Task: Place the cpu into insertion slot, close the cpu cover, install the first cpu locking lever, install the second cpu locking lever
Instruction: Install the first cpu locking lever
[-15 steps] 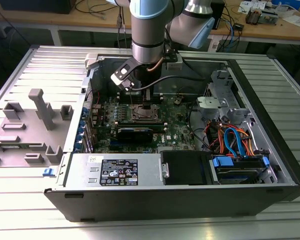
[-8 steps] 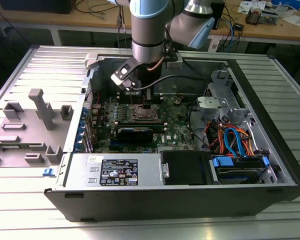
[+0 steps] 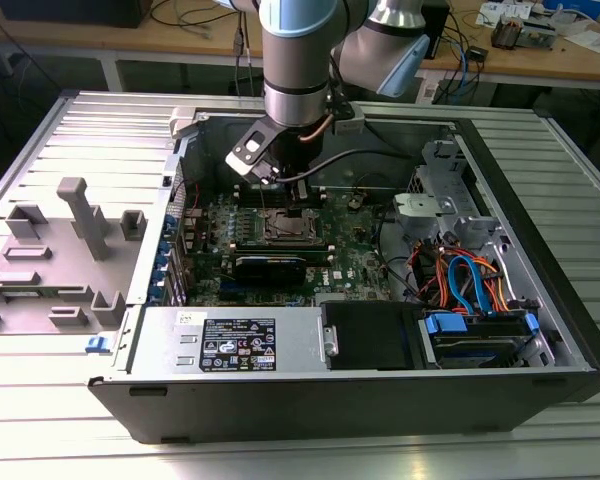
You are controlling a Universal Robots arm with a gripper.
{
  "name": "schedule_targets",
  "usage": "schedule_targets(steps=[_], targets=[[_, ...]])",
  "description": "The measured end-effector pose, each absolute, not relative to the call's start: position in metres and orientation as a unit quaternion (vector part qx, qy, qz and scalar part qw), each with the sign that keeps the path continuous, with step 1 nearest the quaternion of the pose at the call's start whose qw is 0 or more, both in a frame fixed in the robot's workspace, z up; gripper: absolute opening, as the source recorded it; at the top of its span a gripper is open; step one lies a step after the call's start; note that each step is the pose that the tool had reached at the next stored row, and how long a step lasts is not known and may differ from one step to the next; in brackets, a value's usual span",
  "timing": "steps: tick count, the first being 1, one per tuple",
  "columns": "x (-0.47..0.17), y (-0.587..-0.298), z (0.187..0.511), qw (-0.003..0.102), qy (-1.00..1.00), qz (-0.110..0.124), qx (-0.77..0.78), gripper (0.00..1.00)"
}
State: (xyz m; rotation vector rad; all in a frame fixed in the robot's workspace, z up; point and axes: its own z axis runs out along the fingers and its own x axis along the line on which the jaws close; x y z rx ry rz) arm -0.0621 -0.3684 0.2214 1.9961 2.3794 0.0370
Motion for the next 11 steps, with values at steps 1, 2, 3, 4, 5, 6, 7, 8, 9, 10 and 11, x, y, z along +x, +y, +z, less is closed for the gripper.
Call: schedule_targets(steps=[1, 2, 3, 4, 5, 6, 7, 8, 9, 10, 11], targets=[[-0.0621, -0.3684, 0.2214, 0.018, 0.766, 0.012, 0.643, 0.11], [-0.0621, -0.3684, 0.2214, 0.018, 0.766, 0.012, 0.643, 0.11], [-0.0621, -0.3685, 0.2214, 0.018, 0.766, 0.012, 0.643, 0.11], [-0.0621, -0.3684, 0.2214, 0.018, 0.766, 0.012, 0.643, 0.11], [-0.0621, -0.3685, 0.2214, 0.018, 0.766, 0.012, 0.643, 0.11], [-0.0621, -0.3685, 0.2214, 0.018, 0.766, 0.012, 0.642, 0.11], [-0.0621, -0.3684, 0.2214, 0.018, 0.766, 0.012, 0.642, 0.11], [-0.0621, -0.3685, 0.2214, 0.018, 0.766, 0.012, 0.642, 0.11], [-0.0621, -0.3684, 0.2214, 0.018, 0.767, 0.012, 0.641, 0.11], [-0.0621, -0.3684, 0.2214, 0.018, 0.768, 0.012, 0.64, 0.11], [-0.0621, -0.3684, 0.2214, 0.018, 0.77, 0.012, 0.638, 0.11]])
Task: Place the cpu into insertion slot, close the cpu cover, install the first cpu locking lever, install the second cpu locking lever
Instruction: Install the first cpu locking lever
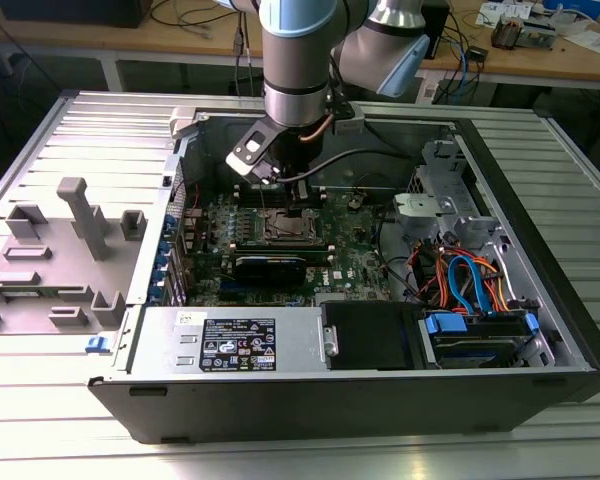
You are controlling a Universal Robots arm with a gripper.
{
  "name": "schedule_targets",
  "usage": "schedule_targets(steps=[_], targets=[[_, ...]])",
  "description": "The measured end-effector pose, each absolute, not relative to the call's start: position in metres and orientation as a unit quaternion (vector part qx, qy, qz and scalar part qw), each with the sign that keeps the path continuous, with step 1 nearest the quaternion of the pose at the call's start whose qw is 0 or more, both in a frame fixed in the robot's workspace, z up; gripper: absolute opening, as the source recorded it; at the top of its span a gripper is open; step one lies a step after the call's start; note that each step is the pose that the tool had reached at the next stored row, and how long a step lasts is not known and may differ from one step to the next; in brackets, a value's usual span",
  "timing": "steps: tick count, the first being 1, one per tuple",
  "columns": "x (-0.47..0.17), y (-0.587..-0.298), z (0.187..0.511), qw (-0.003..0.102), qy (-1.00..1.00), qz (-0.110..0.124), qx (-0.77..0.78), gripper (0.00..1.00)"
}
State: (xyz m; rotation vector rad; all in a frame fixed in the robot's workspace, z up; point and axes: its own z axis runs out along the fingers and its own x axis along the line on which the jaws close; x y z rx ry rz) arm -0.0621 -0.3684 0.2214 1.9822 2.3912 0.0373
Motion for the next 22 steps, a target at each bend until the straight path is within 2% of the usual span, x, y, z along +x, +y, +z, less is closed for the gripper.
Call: schedule_targets(steps=[22], targets=[[-0.0623, -0.3684, 0.2214, 0.016, 0.84, 0.014, 0.542, 0.11]])
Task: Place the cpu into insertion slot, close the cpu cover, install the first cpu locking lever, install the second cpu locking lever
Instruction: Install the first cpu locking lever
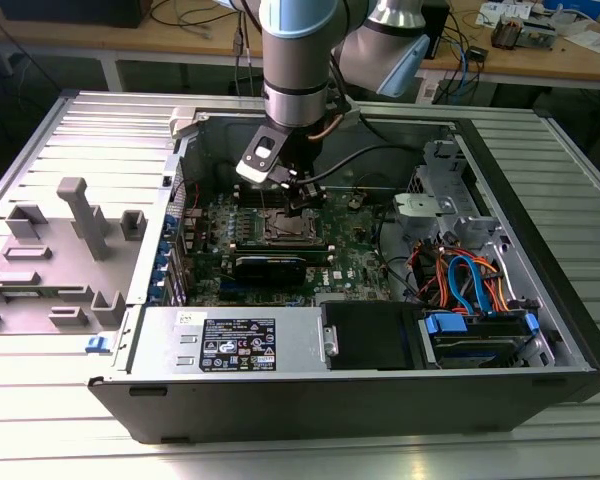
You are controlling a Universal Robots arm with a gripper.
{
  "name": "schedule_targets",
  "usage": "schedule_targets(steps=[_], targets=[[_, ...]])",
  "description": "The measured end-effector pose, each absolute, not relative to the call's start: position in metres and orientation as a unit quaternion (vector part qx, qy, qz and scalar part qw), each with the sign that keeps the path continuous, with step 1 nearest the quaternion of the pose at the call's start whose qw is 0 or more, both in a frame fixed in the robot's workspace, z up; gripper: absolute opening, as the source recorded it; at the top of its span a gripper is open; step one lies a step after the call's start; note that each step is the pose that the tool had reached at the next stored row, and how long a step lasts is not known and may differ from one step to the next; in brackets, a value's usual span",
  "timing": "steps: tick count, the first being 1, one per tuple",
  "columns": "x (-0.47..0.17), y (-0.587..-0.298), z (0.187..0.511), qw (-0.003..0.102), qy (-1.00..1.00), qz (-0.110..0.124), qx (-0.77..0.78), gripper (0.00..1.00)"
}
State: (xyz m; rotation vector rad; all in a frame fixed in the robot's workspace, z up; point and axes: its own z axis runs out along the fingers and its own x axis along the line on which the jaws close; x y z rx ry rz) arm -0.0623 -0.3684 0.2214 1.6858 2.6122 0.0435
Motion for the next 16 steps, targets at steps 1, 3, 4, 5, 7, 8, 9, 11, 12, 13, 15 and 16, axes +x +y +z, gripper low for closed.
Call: schedule_targets(steps=[1, 3, 4, 5, 7, 8, 9, 11, 12, 13, 15, 16], targets=[[-0.0623, -0.3684, 0.2214, 0.016, 0.84, 0.014, 0.542, 0.11], [-0.0623, -0.3684, 0.2214, 0.016, 0.841, 0.014, 0.54, 0.11], [-0.0623, -0.3684, 0.2214, 0.016, 0.844, 0.014, 0.536, 0.11], [-0.0624, -0.3684, 0.2214, 0.016, 0.847, 0.014, 0.531, 0.11], [-0.0623, -0.3685, 0.2214, 0.016, 0.858, 0.015, 0.513, 0.11], [-0.0623, -0.3684, 0.2214, 0.015, 0.865, 0.015, 0.502, 0.11], [-0.0623, -0.3684, 0.2214, 0.015, 0.869, 0.015, 0.495, 0.11], [-0.0623, -0.3684, 0.2214, 0.015, 0.88, 0.015, 0.475, 0.11], [-0.0623, -0.3684, 0.2215, 0.015, 0.884, 0.015, 0.468, 0.11], [-0.0624, -0.3685, 0.222, 0.015, 0.884, 0.015, 0.467, 0.11], [-0.0623, -0.3685, 0.2245, 0.015, 0.885, 0.015, 0.466, 0.11], [-0.0623, -0.3684, 0.2262, 0.015, 0.885, 0.015, 0.465, 0.11]])
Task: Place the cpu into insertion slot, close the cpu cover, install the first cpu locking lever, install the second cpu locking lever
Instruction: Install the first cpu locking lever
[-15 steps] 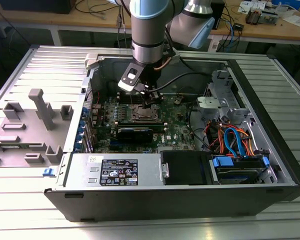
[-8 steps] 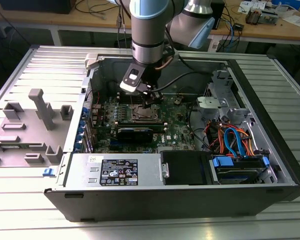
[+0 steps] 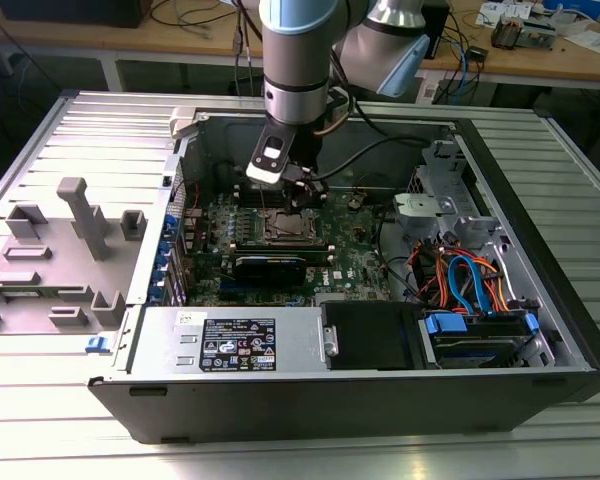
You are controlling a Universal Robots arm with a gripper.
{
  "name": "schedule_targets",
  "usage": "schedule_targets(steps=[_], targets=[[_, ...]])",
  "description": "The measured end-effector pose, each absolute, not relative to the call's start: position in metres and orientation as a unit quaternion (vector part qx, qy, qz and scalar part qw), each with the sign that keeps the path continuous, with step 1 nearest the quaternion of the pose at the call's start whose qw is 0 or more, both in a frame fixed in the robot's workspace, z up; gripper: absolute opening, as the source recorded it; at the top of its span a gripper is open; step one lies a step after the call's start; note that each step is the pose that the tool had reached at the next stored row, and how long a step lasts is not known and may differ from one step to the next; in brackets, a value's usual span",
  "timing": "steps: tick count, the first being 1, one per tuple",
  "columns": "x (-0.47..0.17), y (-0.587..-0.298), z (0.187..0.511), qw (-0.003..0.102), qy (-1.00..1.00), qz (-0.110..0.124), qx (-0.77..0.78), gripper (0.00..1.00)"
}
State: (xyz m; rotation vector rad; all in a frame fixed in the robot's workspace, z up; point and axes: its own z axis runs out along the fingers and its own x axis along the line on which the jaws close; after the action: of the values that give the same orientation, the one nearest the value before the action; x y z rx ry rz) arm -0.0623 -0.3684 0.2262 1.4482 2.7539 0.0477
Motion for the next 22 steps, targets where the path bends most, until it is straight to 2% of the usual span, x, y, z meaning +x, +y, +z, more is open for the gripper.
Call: schedule_targets(steps=[17, 22], targets=[[-0.062, -0.368, 0.262, 0.015, 0.892, 0.016, 0.451, 0.11], [-0.062, -0.368, 0.263, 0.014, 0.909, 0.016, 0.417, 0.11]])
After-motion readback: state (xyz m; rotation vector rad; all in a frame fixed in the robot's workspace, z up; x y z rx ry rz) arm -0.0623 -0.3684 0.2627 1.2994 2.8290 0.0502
